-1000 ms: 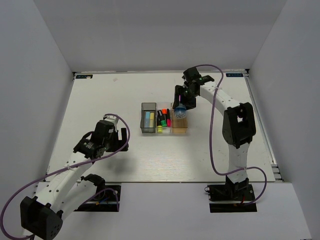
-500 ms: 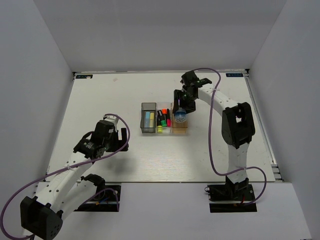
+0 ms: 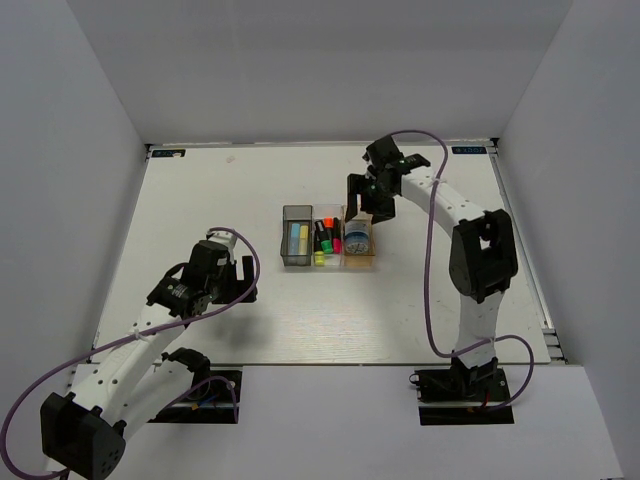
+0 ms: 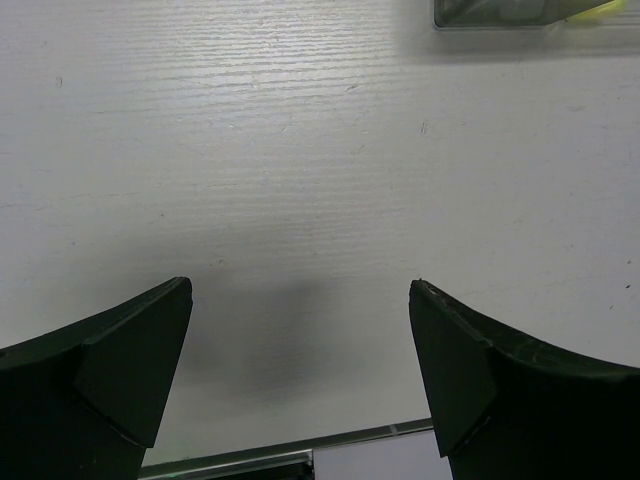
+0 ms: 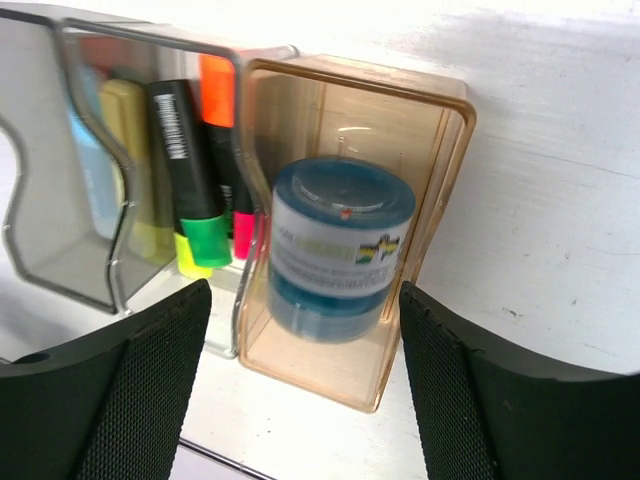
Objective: Sort the stationery into containers
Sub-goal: Place the stationery in the storage box, then reset both arms
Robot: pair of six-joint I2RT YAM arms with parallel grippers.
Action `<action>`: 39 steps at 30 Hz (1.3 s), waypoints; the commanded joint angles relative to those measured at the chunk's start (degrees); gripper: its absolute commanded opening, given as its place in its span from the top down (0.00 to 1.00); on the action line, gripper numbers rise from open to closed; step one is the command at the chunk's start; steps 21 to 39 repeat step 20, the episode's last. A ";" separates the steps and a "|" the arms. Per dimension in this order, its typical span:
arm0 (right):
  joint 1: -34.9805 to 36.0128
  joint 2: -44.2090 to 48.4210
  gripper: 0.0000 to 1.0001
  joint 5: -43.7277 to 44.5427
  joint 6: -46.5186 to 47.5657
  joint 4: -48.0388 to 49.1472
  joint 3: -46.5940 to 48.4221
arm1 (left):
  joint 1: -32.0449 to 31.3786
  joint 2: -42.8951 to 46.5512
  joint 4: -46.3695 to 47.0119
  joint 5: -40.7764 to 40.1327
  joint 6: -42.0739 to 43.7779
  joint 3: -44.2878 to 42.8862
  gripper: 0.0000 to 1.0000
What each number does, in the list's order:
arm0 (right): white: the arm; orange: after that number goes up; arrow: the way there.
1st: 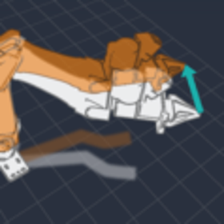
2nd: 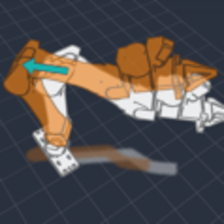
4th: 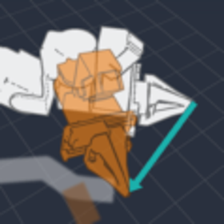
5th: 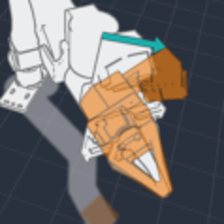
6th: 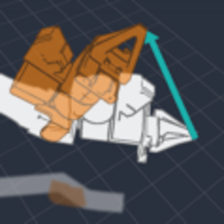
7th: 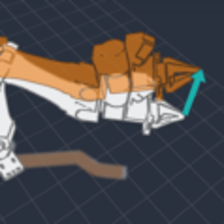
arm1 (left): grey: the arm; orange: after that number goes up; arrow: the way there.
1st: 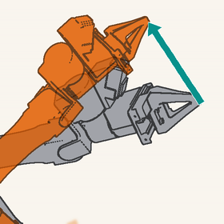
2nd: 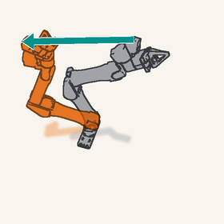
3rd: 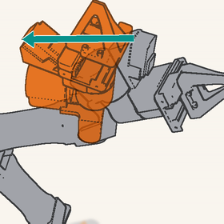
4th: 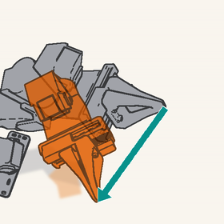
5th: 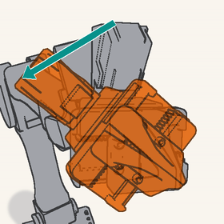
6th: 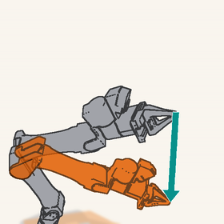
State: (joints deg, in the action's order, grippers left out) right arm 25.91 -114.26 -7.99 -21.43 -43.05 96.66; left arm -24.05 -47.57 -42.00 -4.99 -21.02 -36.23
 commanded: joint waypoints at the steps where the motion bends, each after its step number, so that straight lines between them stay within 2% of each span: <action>1: 0.19 4.48 0.22 -0.71 0.95 1.83 -0.33 | 0.32 0.29 0.43 -0.19 -0.17 0.11 0.00; 4: 0.02 6.15 0.24 -0.71 2.09 2.27 -0.77 | 0.32 0.11 0.25 -0.45 -0.08 0.11 0.00; 5: -0.07 7.37 0.44 -0.36 2.44 2.61 -1.30 | 0.24 0.37 0.42 -0.45 0.01 0.19 0.00; 6: -0.07 7.99 0.58 0.07 4.88 3.14 -1.47 | 0.24 0.29 0.43 -0.63 0.01 0.11 0.02; 7: -0.25 10.61 0.86 1.91 8.04 3.67 -3.13 | 0.32 0.37 0.77 -0.54 0.01 0.19 0.08; 8: -0.25 11.76 0.90 3.14 11.29 4.11 -4.02 | 0.67 0.55 0.86 -0.37 0.18 0.37 0.16; 9: -0.33 12.82 0.90 6.03 12.72 5.24 -5.42 | 0.76 0.38 1.82 0.24 0.19 0.63 0.30; 10: -0.42 17.36 0.88 11.45 13.86 8.21 -7.00 | 1.02 0.72 2.09 0.60 0.01 0.72 0.54; 11: -0.34 18.97 0.71 14.46 15.09 9.81 -13.97 | 1.81 0.99 2.44 0.86 -0.25 0.89 0.97; 12: -0.51 20.64 0.50 18.84 15.62 13.30 -16.31 | 2.51 0.90 2.62 1.56 -0.17 0.81 1.00; 13: -0.60 23.52 0.34 20.19 16.06 13.43 -19.81 | 3.39 0.73 3.23 2.00 -0.43 0.89 1.00; 14: -0.51 26.43 0.29 21.16 18.07 13.95 -21.67 | 3.75 0.64 3.41 2.44 -0.34 0.72 0.84; 16: -0.51 31.18 0.27 23.53 19.57 15.53 -28.62 | 4.71 0.03 4.20 3.50 -0.78 0.55 0.24; 17: -0.69 34.59 0.27 23.63 21.15 16.15 -30.55 | 4.80 -0.33 4.47 3.41 -0.78 0.46 0.00; 18: -0.51 38.72 0.25 23.63 23.17 18.85 -37.18 | 5.15 -0.59 4.64 3.06 -0.87 0.37 0.00; 19: -0.42 40.67 0.19 24.68 25.02 22.36 -39.25 | 5.24 -0.85 4.64 2.97 -1.04 -0.24 0.00; 20: -0.42 46.09 0.10 24.95 25.12 24.05 -41.10 | 5.24 -1.64 4.99 2.62 -1.13 -0.59 0.00; 39: -0.42 46.09 0.10 24.95 25.12 24.05 -41.10 | 5.24 -1.64 4.99 2.62 -1.13 -0.59 0.00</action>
